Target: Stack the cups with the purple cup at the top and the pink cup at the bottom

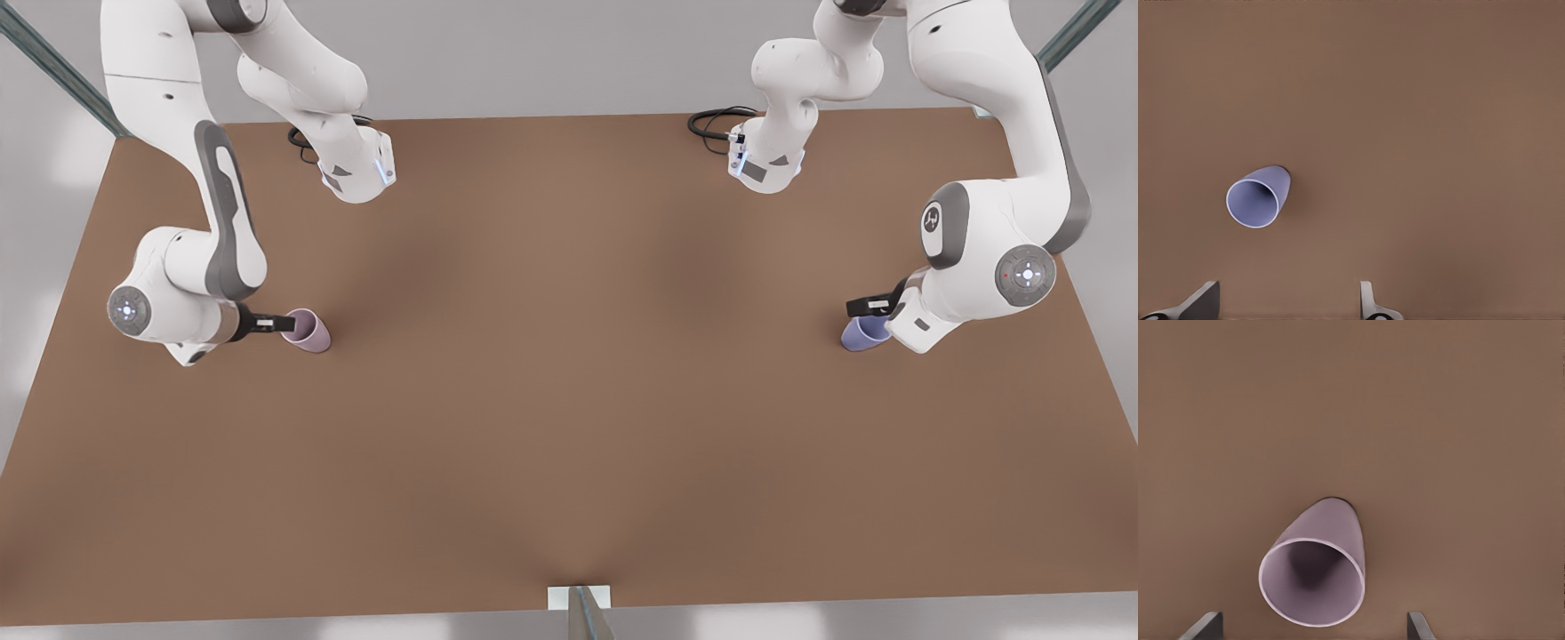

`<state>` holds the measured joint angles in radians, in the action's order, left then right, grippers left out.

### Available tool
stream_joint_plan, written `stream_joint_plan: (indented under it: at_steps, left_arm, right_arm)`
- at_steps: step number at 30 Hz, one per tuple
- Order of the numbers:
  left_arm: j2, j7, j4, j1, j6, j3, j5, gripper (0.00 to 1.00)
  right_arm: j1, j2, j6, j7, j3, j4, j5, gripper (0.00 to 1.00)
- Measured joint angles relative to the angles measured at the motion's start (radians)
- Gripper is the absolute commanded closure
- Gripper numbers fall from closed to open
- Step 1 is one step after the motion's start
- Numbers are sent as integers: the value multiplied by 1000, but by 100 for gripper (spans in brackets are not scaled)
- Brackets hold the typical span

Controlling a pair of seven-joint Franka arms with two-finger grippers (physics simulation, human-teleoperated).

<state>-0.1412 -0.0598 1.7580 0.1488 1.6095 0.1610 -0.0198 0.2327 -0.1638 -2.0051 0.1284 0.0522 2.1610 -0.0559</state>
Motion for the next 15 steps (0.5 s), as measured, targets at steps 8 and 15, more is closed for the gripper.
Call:
stream_joint_plan:
  at_steps: [8,15]
  left_arm:
    - [-8,-2,0,0,-3,0,0,0]
    - [-14,-2,-1,0,-2,0,0,0]
  right_arm:
    - [33,-43,-95,43,0,55,7,0]
    - [15,-56,-170,42,1,98,32,18]
